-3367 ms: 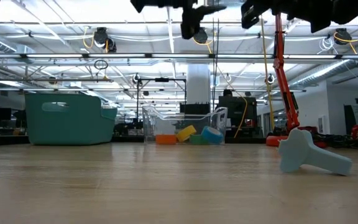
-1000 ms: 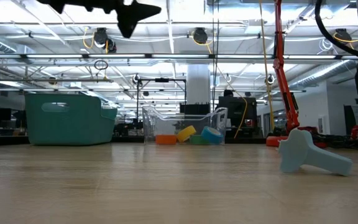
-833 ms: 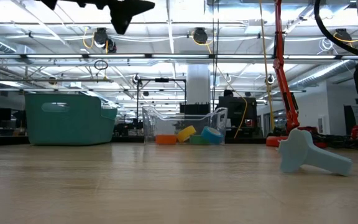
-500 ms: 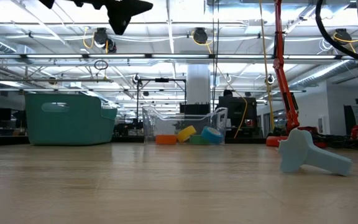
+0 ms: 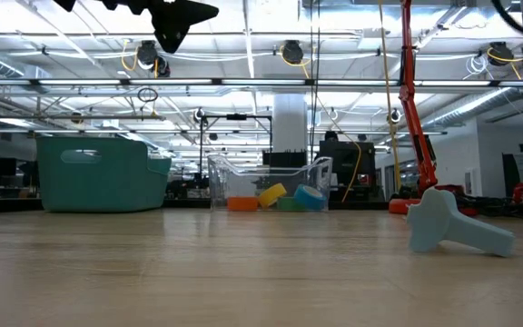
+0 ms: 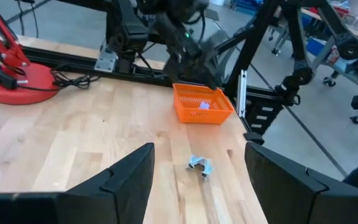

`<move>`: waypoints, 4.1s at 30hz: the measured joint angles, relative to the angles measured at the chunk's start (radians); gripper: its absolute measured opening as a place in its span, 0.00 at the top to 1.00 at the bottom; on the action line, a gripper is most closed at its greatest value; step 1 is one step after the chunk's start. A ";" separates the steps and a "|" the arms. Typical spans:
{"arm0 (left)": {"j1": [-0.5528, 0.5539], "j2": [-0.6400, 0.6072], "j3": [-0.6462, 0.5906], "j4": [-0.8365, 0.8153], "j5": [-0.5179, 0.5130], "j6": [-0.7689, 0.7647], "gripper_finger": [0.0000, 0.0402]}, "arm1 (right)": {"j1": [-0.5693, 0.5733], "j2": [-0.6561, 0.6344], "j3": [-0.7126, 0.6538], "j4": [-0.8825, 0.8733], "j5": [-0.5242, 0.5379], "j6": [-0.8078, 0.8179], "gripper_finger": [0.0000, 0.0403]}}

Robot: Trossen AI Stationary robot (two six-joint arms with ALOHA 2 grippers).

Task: Pick and place Stapler, Stapler remover, tape
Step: Put the gray staple remover into the orange bin

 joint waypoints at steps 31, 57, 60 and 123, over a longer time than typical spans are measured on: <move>-0.095 0.020 0.001 0.351 -0.167 -0.225 0.37 | -0.117 -0.220 0.010 0.518 0.672 -1.568 0.85; -0.175 -0.076 0.001 -0.063 -0.374 -0.213 0.37 | -0.276 0.368 0.406 -0.094 0.222 -1.182 0.85; -0.184 -0.076 0.001 -0.102 -0.372 -0.213 0.37 | -0.282 0.458 0.435 -0.095 0.163 -1.142 0.85; -0.221 -0.077 0.001 -0.184 -0.385 -0.159 0.37 | -0.367 0.821 0.481 -0.089 -0.061 -0.854 0.62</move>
